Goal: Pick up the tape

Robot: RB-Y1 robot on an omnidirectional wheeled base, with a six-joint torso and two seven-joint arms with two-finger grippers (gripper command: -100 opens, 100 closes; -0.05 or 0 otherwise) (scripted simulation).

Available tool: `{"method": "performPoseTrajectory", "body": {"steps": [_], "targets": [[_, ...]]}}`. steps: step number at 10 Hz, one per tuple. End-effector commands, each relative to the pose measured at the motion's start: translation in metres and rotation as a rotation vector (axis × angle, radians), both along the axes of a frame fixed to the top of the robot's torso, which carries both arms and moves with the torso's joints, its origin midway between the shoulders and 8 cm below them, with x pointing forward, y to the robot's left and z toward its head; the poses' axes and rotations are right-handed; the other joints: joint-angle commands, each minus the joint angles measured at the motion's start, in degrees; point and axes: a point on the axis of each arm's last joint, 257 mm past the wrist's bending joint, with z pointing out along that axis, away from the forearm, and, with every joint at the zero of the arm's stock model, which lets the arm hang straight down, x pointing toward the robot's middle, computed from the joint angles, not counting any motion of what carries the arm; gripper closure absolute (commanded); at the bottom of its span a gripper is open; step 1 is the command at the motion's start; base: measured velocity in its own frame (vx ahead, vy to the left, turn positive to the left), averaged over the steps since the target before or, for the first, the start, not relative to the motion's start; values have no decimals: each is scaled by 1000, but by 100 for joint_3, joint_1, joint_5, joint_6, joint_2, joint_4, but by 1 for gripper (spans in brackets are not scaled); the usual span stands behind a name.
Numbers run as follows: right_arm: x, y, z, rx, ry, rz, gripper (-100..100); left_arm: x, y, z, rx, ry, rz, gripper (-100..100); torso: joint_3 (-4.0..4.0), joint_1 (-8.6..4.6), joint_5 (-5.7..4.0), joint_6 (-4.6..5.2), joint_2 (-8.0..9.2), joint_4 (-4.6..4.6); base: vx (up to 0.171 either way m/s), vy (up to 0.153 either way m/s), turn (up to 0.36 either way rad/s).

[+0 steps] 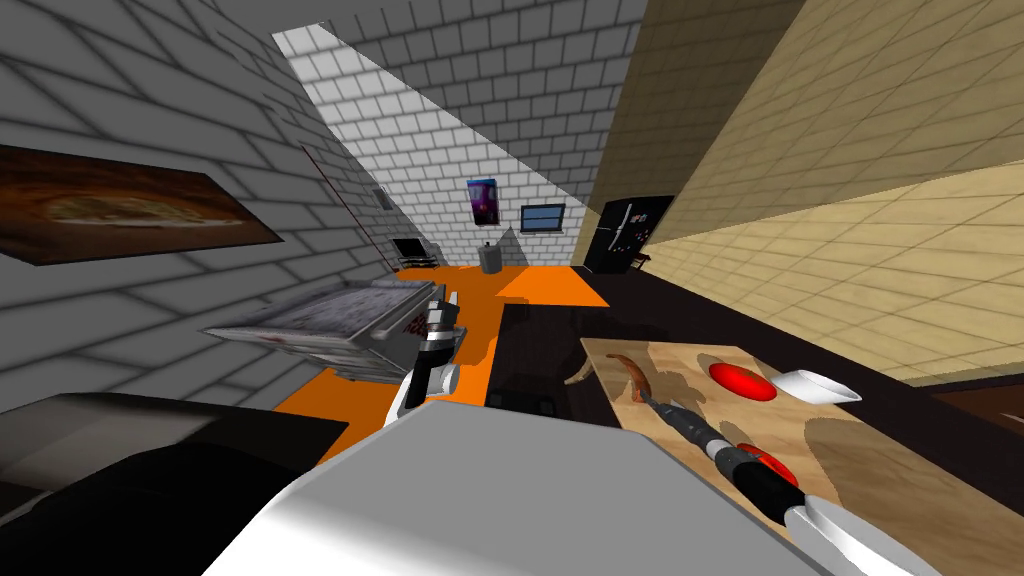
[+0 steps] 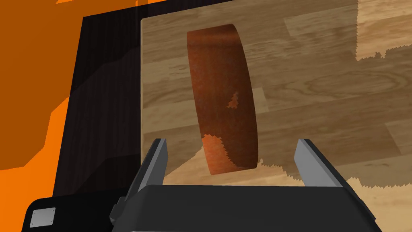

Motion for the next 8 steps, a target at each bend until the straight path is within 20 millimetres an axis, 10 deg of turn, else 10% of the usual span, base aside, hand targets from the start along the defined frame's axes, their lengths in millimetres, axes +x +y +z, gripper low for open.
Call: {"method": "performPoseTrajectory", "body": {"steps": [1, 8], "targets": [[-6, 6, -1, 59, -36, -13, -100, 0, 0, 0, 0, 0, 0, 0, 0, 0, 0, 0, 0, 0, 3, -93, 206], [-18, 33, 3, 222, -198, -47, -100, 0, 0, 0, 0, 0, 0, 0, -6, -12, -3, 2, -10, -2, 19, -86, 140]]}}
